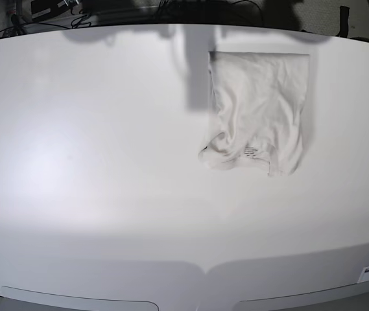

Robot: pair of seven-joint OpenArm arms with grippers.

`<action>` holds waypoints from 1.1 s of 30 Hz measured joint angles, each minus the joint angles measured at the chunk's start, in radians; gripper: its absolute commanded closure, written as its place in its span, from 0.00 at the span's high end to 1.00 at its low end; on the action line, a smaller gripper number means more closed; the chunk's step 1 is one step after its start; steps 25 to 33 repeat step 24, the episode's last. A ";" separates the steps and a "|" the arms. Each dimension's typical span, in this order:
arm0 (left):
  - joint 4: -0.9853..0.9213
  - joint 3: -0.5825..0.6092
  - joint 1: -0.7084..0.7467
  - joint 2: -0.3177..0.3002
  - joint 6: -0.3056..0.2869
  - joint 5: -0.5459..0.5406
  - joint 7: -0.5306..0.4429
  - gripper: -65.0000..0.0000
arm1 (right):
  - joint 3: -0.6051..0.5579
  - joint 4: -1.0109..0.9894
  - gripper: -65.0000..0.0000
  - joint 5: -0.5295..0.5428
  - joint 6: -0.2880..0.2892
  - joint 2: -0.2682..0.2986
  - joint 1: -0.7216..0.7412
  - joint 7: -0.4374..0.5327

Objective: Fold the T-shirt properly

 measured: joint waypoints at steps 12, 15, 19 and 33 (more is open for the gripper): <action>-0.352 0.000 -0.301 0.004 0.243 0.092 -0.043 0.00 | -0.243 -0.624 0.00 -0.038 -0.107 0.083 0.365 0.353; -0.373 0.000 -0.355 0.010 0.254 0.092 -0.047 0.00 | -0.312 -0.681 0.00 -0.035 -0.130 0.060 0.437 0.367; -0.378 0.000 -0.370 0.053 0.258 0.093 -0.070 0.00 | -0.371 -0.713 0.00 -0.035 -0.169 0.021 0.487 0.369; -0.381 0.000 -0.373 0.077 0.284 0.121 -0.063 0.00 | -0.378 -0.718 0.00 -0.032 -0.185 0.016 0.492 0.367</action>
